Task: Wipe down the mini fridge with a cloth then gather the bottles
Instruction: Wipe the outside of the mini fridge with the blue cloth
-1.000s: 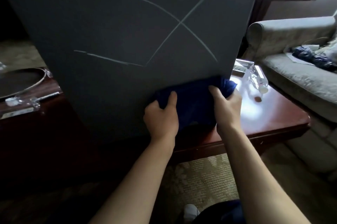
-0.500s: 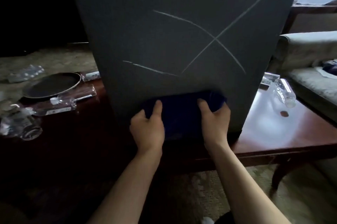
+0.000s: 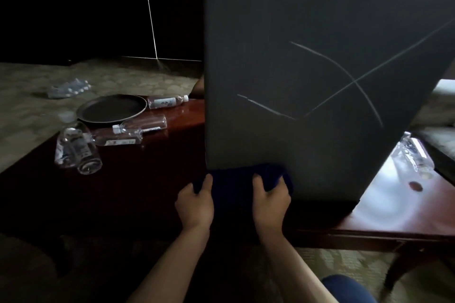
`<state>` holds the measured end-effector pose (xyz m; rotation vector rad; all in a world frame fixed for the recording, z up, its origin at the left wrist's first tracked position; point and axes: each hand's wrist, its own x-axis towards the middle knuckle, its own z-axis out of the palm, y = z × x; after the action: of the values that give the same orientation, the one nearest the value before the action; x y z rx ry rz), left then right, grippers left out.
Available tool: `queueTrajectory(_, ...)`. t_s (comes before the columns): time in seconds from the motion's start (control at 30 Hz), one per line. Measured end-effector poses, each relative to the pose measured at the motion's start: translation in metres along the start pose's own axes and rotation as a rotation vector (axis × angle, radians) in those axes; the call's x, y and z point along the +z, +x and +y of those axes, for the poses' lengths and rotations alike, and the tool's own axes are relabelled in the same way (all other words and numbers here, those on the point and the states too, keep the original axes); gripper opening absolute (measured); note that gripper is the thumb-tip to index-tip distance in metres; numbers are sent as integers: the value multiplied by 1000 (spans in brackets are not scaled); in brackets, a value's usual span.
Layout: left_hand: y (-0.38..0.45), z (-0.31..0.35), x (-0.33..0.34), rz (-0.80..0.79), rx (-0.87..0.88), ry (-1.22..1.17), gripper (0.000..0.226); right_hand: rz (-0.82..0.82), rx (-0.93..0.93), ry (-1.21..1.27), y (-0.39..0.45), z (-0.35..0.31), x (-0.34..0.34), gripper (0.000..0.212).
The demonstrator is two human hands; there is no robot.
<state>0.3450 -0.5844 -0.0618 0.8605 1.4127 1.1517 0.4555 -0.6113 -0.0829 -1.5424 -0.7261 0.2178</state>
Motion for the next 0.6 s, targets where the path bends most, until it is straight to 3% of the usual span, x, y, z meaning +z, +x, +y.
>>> queueTrajectory(0.17, -2, 58, -1, -42, 191, -91, 35, 28, -89, 23, 22, -59, -3, 10)
queueTrajectory(0.27, -6, 111, 4, -62, 333, -201, 20, 99, -176, 97, 47, -121, -1, 12)
queueTrajectory(0.4, -12, 178, 8, -115, 447, -324, 17, 149, -262, 168, 73, -192, 3, 15)
queueTrajectory(0.5, -4, 183, 9, -114, 517, -293, 18, 153, -275, 183, 73, -193, 6, 14)
queueTrajectory(0.6, -2, 144, 9, -38, 637, -188, 22, 175, -204, 169, 54, -156, 10, 8)
